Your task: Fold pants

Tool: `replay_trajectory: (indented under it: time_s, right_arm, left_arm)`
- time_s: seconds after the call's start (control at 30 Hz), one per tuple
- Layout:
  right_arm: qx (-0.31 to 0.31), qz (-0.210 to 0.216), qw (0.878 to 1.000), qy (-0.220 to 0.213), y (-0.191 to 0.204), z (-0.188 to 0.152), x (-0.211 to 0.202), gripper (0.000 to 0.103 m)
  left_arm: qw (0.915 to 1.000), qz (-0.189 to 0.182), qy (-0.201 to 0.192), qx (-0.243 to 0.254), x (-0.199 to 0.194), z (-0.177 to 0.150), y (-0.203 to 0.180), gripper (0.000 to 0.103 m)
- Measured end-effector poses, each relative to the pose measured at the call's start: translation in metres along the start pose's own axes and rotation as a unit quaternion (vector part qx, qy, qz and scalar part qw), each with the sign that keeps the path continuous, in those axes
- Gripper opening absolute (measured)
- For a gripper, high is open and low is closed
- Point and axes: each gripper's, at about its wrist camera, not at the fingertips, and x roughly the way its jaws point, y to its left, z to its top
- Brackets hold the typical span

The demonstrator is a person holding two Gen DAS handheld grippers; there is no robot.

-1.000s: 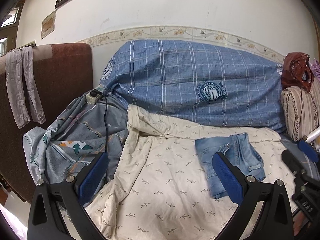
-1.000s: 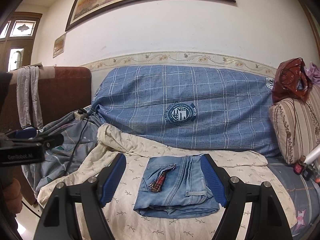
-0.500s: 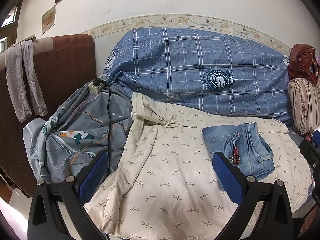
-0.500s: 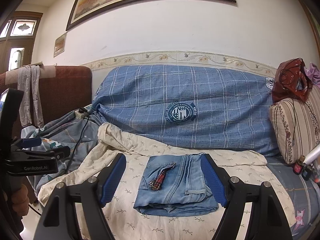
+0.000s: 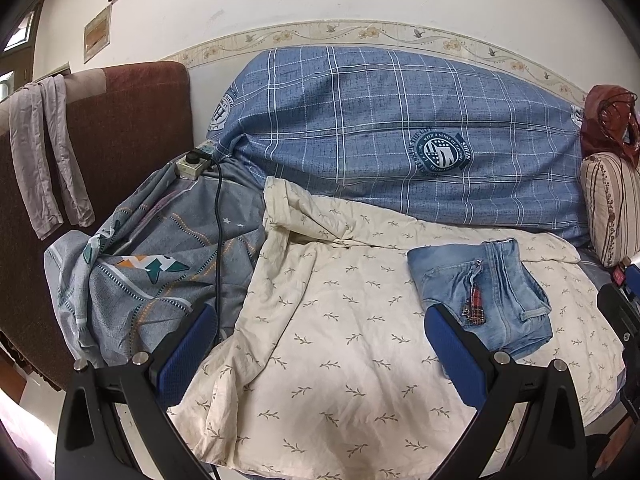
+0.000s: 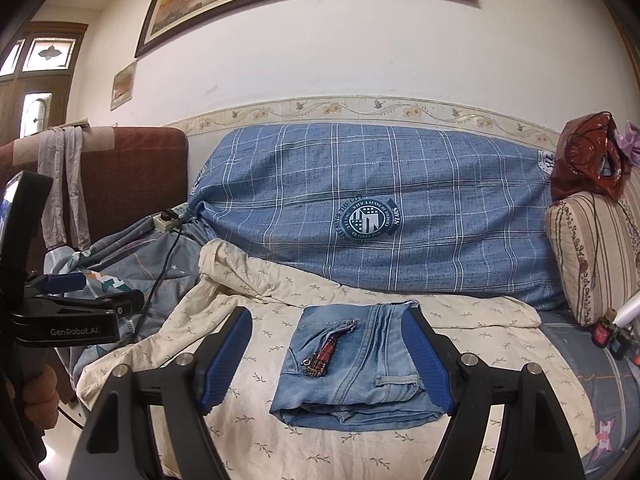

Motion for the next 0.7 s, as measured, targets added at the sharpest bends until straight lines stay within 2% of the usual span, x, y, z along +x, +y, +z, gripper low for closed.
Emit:
replay_trajectory:
  time_s: [0.53, 0.63, 0.7]
  right_arm:
    - [0.005, 0.004, 1.000, -0.008, -0.001, 0.002, -0.009, 0.080]
    - [0.006, 0.006, 1.000, -0.012, -0.002, 0.003, -0.012, 0.080]
    - [0.008, 0.007, 1.000, -0.015, -0.004, 0.003, -0.013, 0.080]
  left_arm:
    - [0.9998, -0.015, -0.014, 0.002, -0.020, 0.006, -0.007, 0.103]
    - [0.9993, -0.029, -0.025, 0.003, -0.026, 0.006, -0.008, 0.103]
    - [0.9992, -0.026, -0.031, -0.001, -0.027, 0.006, -0.010, 0.103]
